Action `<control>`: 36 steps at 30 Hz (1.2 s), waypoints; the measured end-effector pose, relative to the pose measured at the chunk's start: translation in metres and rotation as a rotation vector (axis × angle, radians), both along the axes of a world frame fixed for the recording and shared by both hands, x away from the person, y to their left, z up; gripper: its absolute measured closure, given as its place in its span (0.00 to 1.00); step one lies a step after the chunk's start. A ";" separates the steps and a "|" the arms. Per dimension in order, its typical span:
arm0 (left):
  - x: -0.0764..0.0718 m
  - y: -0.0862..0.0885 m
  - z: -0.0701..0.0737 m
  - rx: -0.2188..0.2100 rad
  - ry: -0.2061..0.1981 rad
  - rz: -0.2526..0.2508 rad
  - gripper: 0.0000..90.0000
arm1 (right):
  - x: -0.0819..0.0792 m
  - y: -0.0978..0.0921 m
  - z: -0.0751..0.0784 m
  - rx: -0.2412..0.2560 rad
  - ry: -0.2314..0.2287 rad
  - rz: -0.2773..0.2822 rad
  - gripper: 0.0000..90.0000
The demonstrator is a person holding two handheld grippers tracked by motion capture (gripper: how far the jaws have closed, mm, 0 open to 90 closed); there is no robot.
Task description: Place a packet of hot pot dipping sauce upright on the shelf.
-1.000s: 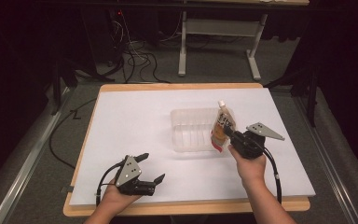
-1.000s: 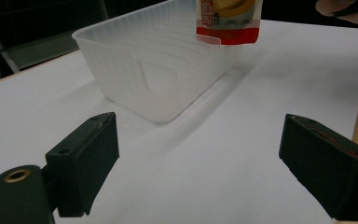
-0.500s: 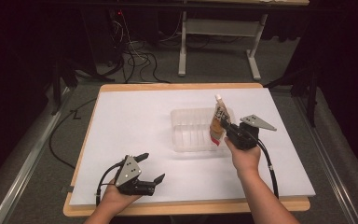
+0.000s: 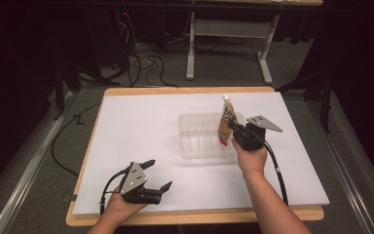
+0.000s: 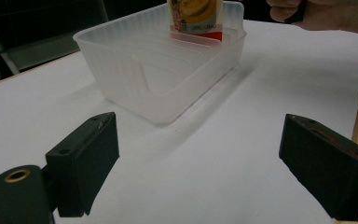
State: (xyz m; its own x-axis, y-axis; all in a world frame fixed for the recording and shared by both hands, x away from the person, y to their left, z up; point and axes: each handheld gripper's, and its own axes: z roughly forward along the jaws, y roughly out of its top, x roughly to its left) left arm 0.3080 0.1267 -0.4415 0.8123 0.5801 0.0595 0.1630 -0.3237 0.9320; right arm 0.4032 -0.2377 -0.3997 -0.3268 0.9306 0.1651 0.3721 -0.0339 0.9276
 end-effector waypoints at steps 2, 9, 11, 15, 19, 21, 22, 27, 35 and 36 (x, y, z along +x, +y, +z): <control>0.000 0.000 0.000 0.000 0.003 -0.002 0.14 | 0.001 0.001 -0.002 -0.005 -0.001 0.000 1.00; 0.000 0.000 0.000 -0.001 0.000 -0.004 0.14 | 0.002 0.002 -0.007 -0.017 -0.001 -0.008 1.00; 0.000 0.000 0.000 -0.002 -0.001 -0.004 0.14 | 0.002 0.004 -0.010 -0.022 -0.001 -0.008 1.00; 0.000 0.000 0.000 -0.002 0.001 -0.006 0.14 | 0.003 0.006 -0.014 -0.031 0.006 -0.009 1.00; 0.000 0.001 0.000 -0.002 0.002 -0.006 0.14 | 0.004 0.007 -0.019 -0.037 0.012 -0.010 1.00; 0.000 0.001 0.000 -0.001 0.001 -0.006 0.14 | 0.004 0.007 -0.022 -0.034 0.016 -0.011 1.00; 0.000 0.001 0.000 -0.001 0.001 -0.006 0.14 | 0.003 0.007 -0.023 -0.031 0.019 -0.014 1.00; 0.000 0.000 0.000 -0.001 0.002 -0.008 0.14 | 0.002 0.008 -0.029 -0.041 0.025 -0.001 1.00; 0.000 0.000 0.000 0.001 0.002 -0.011 0.14 | -0.004 0.007 -0.034 -0.050 0.027 0.015 0.99; 0.000 0.000 0.000 0.002 0.002 -0.011 0.14 | -0.004 0.007 -0.034 -0.050 0.027 0.015 0.99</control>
